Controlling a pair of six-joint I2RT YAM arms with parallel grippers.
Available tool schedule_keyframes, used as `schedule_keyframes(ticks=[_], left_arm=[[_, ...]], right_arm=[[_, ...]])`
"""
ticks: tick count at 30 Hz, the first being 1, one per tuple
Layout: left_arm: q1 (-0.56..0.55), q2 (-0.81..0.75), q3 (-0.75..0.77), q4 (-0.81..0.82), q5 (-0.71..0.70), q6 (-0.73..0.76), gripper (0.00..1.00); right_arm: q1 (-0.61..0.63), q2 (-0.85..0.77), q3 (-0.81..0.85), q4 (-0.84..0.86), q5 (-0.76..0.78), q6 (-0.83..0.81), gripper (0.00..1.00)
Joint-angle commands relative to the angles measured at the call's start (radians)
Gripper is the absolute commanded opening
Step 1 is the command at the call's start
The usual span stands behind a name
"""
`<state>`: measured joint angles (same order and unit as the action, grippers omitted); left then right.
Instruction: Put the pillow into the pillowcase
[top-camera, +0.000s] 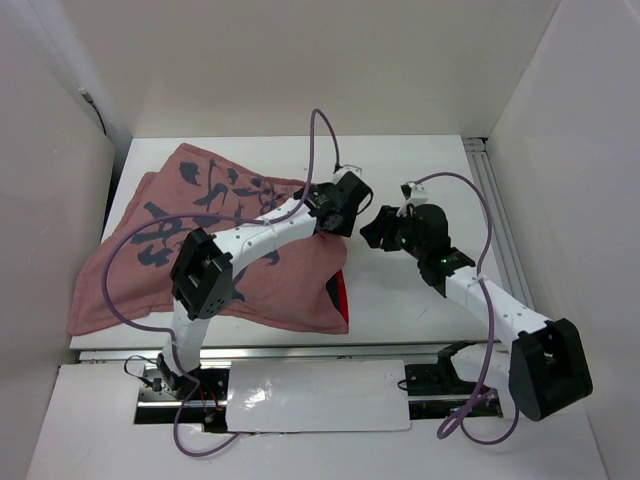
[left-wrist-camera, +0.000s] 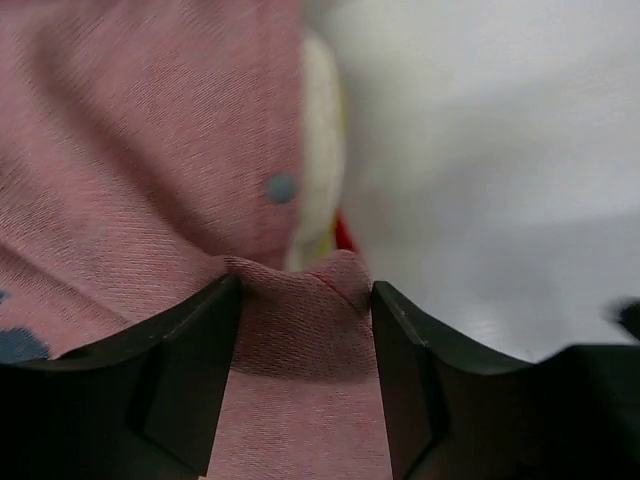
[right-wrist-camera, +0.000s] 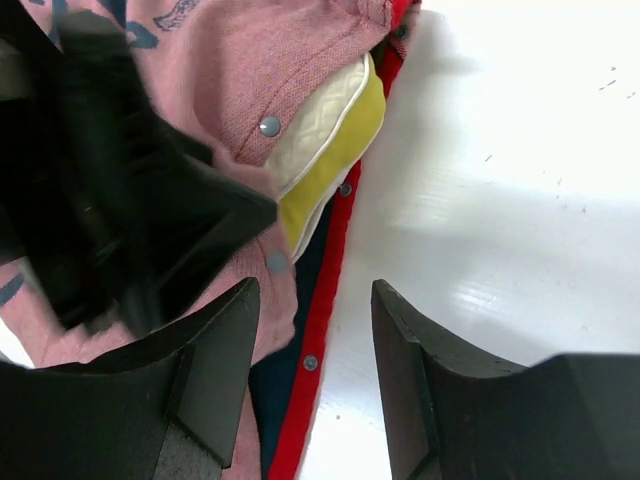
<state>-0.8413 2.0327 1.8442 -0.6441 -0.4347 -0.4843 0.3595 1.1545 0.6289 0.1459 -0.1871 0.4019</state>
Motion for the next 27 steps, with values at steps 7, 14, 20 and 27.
schedule_keyframes(ticks=[7,14,20,27], left_arm=[[-0.002,0.014,-0.258,-0.128,-0.029,-0.260,0.00],[-0.197,-0.227,-0.480,-0.127,-0.061,-0.304,0.00],[-0.260,-0.330,-0.461,-0.169,-0.033,-0.263,0.27],[-0.260,-0.184,-0.179,-0.272,-0.271,-0.156,0.91]], right_arm=[[-0.001,-0.056,-0.005,0.003,-0.029,-0.005,0.56],[-0.001,-0.067,-0.003,0.003,-0.038,0.005,0.56],[-0.001,-0.101,-0.012,-0.017,-0.016,0.005,0.56],[-0.011,-0.205,-0.032,-0.204,0.234,0.129,0.57]])
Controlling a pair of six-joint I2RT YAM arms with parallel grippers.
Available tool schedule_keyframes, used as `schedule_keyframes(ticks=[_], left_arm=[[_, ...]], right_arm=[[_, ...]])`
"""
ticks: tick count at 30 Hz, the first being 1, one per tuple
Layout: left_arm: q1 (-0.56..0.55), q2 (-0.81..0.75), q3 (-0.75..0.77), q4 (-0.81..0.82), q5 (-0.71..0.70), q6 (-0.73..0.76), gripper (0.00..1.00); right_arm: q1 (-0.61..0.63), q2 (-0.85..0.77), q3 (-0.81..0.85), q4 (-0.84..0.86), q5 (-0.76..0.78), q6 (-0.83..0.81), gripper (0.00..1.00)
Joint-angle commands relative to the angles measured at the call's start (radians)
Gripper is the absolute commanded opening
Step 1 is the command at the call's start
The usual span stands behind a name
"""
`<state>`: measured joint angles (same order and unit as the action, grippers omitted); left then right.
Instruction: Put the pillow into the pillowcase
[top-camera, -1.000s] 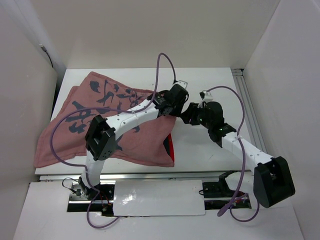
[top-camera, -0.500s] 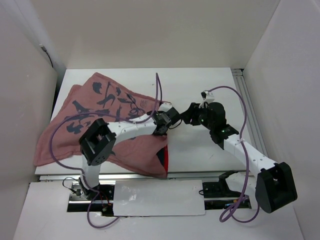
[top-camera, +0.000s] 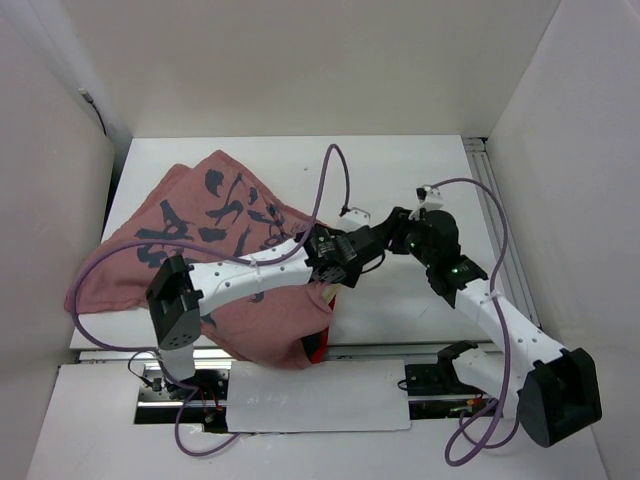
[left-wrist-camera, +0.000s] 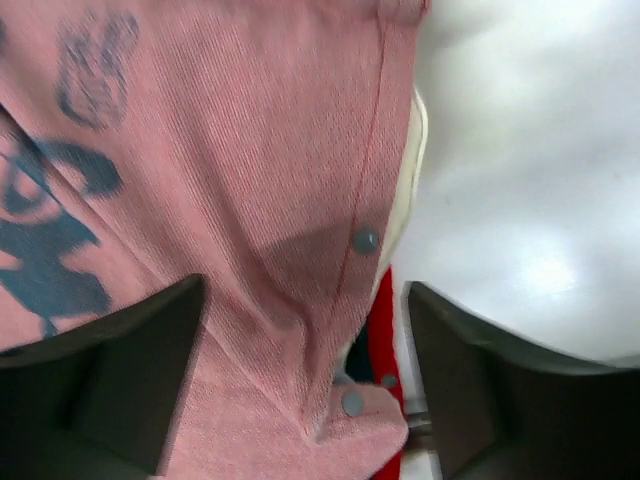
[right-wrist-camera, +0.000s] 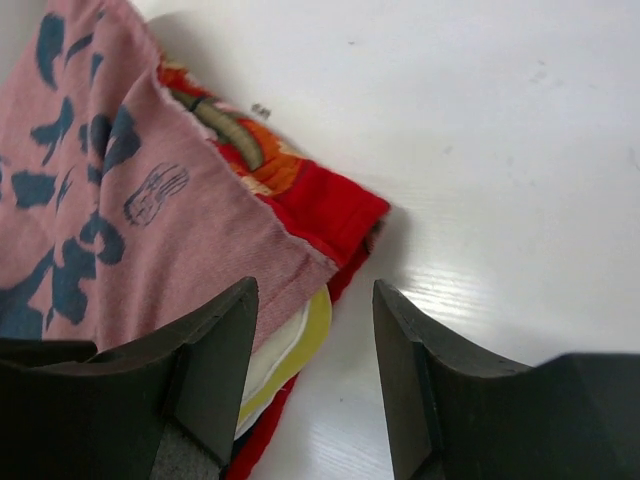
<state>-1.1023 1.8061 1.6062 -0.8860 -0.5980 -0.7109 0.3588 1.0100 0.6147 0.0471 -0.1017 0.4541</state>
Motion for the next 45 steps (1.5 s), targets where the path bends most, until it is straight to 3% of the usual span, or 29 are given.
schedule_keyframes(ticks=[1,6,10,16,22,23,24,25,27,28,31,39,43,45], left_arm=[[0.001,0.089,0.123,0.010,-0.108,0.146,1.00],[0.010,0.254,0.242,0.050,-0.096,0.269,1.00],[0.062,0.367,0.374,0.056,-0.086,0.251,1.00],[0.111,0.467,0.451,0.056,-0.117,0.211,1.00],[0.121,0.521,0.483,0.090,-0.167,0.200,0.91],[0.121,0.530,0.483,0.090,-0.167,0.200,0.88],[0.121,0.530,0.495,0.090,-0.167,0.200,0.77],[0.130,0.530,0.507,0.090,-0.181,0.191,0.71],[0.130,0.530,0.521,0.100,-0.181,0.191,0.58],[0.130,0.530,0.521,0.101,-0.181,0.179,0.33],[0.139,0.530,0.544,0.123,-0.181,0.163,0.00],[0.150,0.395,0.523,0.245,-0.138,0.238,0.00],[0.128,0.345,0.500,0.279,-0.099,0.266,0.00],[0.128,0.331,0.500,0.279,-0.085,0.277,0.00]], right_arm=[[-0.024,-0.082,-0.018,-0.163,0.222,0.105,0.59],[-0.076,-0.117,-0.009,-0.249,0.284,0.148,0.59],[-0.109,-0.161,-0.032,-0.299,0.304,0.201,0.59],[-0.144,-0.251,-0.102,-0.313,0.203,0.222,0.59],[-0.144,-0.336,-0.161,-0.303,0.116,0.222,0.59],[-0.144,-0.346,-0.161,-0.303,0.106,0.212,0.59],[-0.144,-0.346,-0.161,-0.284,0.070,0.192,0.58],[-0.144,-0.346,-0.170,-0.283,0.047,0.176,0.52],[-0.144,-0.337,-0.170,-0.241,-0.040,0.138,0.51],[-0.144,-0.337,-0.184,-0.224,-0.074,0.121,0.51],[-0.144,-0.278,-0.233,-0.124,-0.219,0.090,0.51],[-0.066,-0.074,-0.259,0.212,-0.418,0.047,0.53],[0.005,0.082,-0.268,0.434,-0.401,0.072,0.55],[0.019,0.188,-0.256,0.482,-0.386,0.098,0.49]])
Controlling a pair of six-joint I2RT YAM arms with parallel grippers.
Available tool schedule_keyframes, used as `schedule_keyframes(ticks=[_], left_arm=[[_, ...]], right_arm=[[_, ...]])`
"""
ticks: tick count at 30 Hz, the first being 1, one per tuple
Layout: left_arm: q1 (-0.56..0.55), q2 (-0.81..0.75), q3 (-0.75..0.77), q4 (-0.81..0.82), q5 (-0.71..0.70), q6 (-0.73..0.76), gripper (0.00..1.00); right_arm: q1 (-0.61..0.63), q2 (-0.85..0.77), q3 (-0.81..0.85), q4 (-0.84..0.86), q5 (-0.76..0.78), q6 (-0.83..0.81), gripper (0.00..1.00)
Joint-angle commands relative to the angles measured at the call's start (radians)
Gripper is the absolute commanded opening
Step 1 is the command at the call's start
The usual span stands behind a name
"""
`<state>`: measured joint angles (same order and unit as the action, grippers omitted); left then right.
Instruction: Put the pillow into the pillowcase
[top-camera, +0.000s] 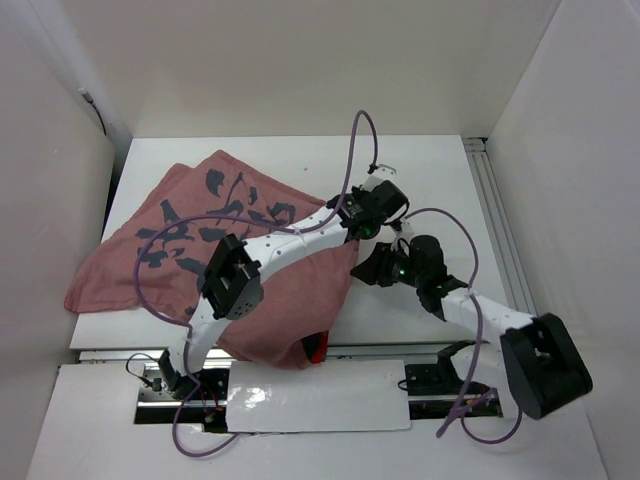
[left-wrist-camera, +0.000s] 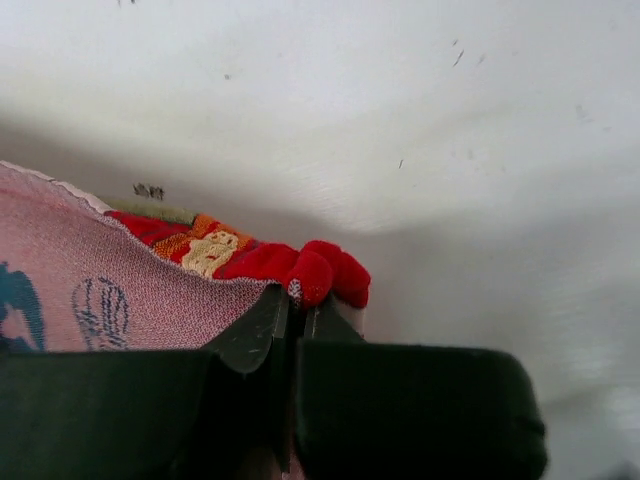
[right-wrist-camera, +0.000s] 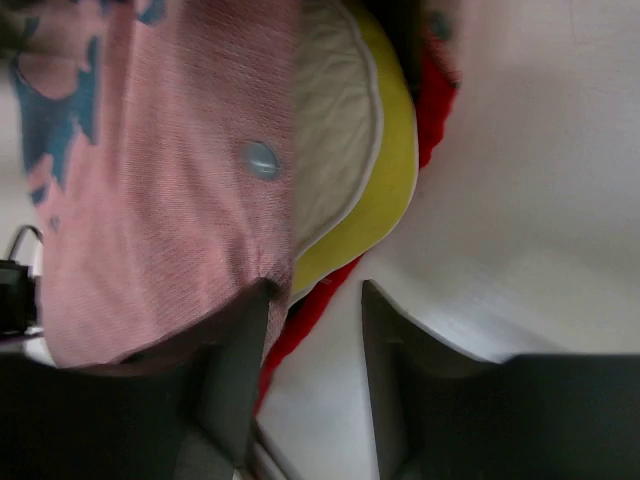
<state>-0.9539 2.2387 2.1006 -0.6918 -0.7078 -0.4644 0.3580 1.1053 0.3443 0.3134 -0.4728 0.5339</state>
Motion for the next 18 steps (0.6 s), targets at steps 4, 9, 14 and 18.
schedule_keyframes(ticks=[4,9,14,18], left_arm=[[-0.020,-0.125,0.015,0.093,0.051,0.040,0.00],[-0.020,-0.143,0.033,0.094,0.041,0.070,0.00],[-0.009,-0.152,0.042,0.094,0.073,0.079,0.00],[-0.009,-0.163,0.065,0.113,0.099,0.101,0.00]], right_arm=[[0.029,0.191,0.025,0.357,-0.052,0.040,0.39],[0.041,0.067,0.059,0.211,0.027,-0.038,0.42],[0.050,-0.022,0.078,0.066,0.100,-0.081,0.43],[0.059,0.002,0.044,0.064,0.071,-0.081,0.33]])
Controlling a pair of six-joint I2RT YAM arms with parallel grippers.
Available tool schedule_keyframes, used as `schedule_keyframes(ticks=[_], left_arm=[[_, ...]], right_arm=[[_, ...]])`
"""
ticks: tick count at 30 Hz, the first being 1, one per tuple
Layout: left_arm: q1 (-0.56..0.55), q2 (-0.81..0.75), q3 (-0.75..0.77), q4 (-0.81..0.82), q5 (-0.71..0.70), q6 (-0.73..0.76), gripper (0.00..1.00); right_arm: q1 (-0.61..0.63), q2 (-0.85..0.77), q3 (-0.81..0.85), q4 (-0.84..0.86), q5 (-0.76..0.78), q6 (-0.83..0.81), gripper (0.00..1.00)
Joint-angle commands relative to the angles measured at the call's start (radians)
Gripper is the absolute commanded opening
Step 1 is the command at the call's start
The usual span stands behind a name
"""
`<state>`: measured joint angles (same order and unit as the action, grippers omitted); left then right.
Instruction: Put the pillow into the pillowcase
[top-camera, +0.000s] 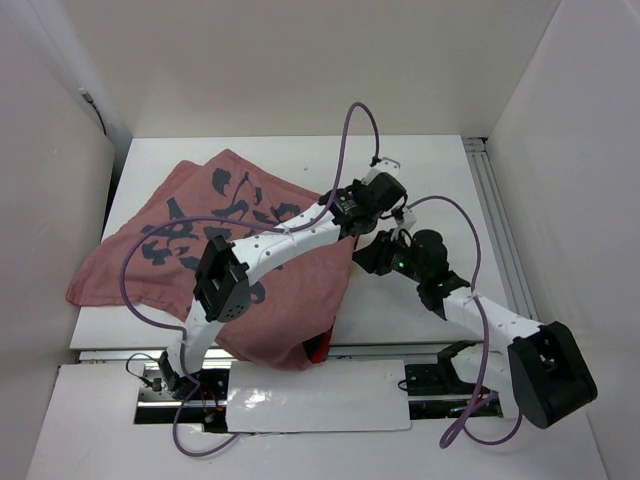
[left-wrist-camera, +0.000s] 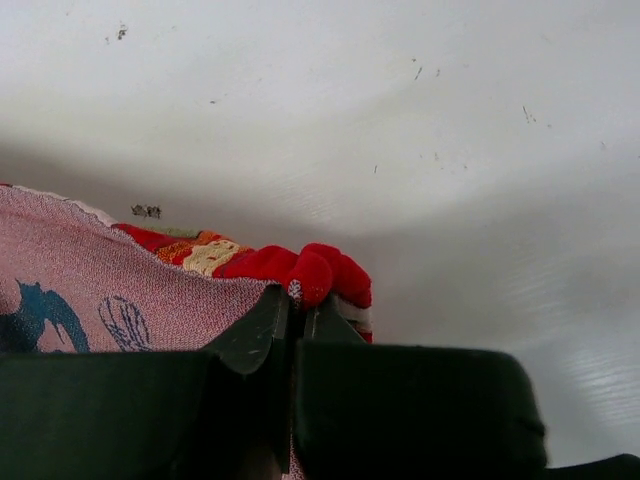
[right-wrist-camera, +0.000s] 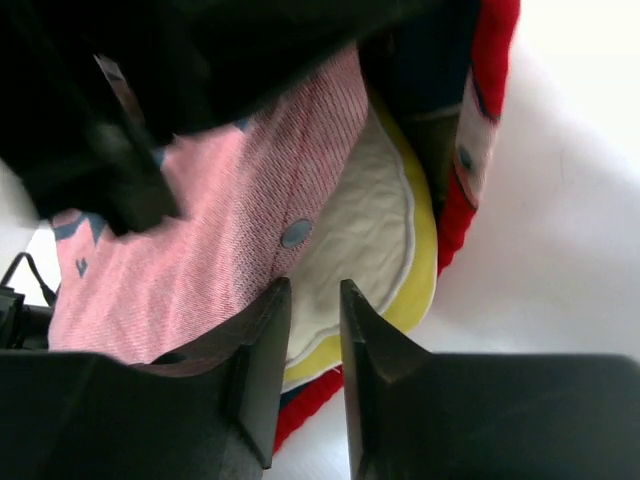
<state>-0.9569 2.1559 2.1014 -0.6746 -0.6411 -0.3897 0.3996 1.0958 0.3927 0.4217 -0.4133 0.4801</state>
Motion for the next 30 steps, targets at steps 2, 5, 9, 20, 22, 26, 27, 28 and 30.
schedule_keyframes(ticks=[2,5,9,20,22,26,27,28,30], left_arm=[[-0.006,-0.080,0.075,0.096,0.032,0.035,0.00],[-0.006,-0.080,0.075,0.096,0.032,0.045,0.00],[0.003,-0.080,0.075,0.096,0.023,0.045,0.00],[0.003,-0.080,0.105,0.096,0.092,0.045,0.00],[0.003,-0.080,0.105,0.096,0.101,0.045,0.00],[-0.008,-0.102,0.105,0.078,0.136,0.022,0.00],[-0.008,-0.114,0.114,0.066,0.176,0.005,0.00],[-0.008,-0.114,0.114,0.046,0.191,-0.024,0.00],[-0.008,-0.126,0.114,0.035,0.204,-0.050,0.00]], right_arm=[[0.018,-0.002,-0.037,-0.029,0.028,-0.003,0.33],[0.018,-0.065,-0.075,-0.046,0.060,0.023,0.31],[0.018,-0.125,-0.101,-0.116,0.100,0.023,0.30],[0.090,0.055,-0.063,0.040,-0.179,-0.080,0.27],[0.090,0.094,-0.054,0.153,-0.176,-0.055,0.27],[0.113,0.188,0.018,0.346,-0.090,-0.020,0.24],[0.113,0.211,0.018,0.408,-0.073,0.027,0.24],[0.113,0.261,0.018,0.549,-0.047,0.055,0.24],[0.113,0.312,0.049,0.656,-0.035,0.127,0.24]])
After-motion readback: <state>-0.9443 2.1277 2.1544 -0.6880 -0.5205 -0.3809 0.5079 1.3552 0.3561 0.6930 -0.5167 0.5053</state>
